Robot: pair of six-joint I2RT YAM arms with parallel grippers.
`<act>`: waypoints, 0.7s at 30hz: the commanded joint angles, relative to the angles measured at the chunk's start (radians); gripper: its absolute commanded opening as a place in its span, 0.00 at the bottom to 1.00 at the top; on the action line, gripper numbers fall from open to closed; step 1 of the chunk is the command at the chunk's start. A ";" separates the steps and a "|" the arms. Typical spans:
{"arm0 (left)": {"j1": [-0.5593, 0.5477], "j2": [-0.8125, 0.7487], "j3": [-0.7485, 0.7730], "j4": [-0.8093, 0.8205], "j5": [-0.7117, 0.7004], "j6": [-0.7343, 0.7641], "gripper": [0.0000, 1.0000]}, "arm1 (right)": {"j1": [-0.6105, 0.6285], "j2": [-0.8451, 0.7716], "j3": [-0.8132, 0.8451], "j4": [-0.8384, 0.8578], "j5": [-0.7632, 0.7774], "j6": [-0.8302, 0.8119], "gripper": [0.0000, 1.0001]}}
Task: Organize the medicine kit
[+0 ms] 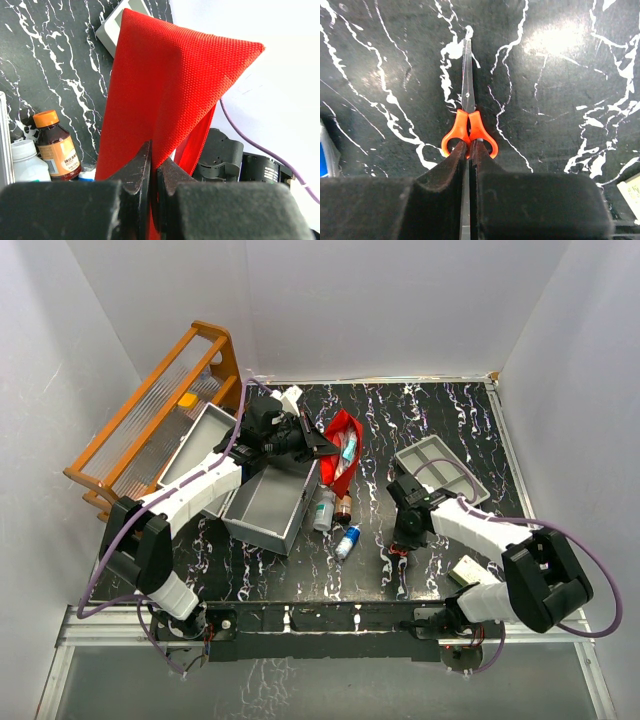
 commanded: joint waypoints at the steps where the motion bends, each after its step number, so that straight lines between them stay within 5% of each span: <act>1: 0.002 0.009 0.039 0.057 0.040 -0.022 0.00 | 0.001 -0.060 -0.019 0.111 0.039 0.008 0.00; 21: -0.154 0.240 0.042 0.406 -0.002 -0.309 0.00 | 0.001 -0.524 0.075 0.002 0.297 0.157 0.00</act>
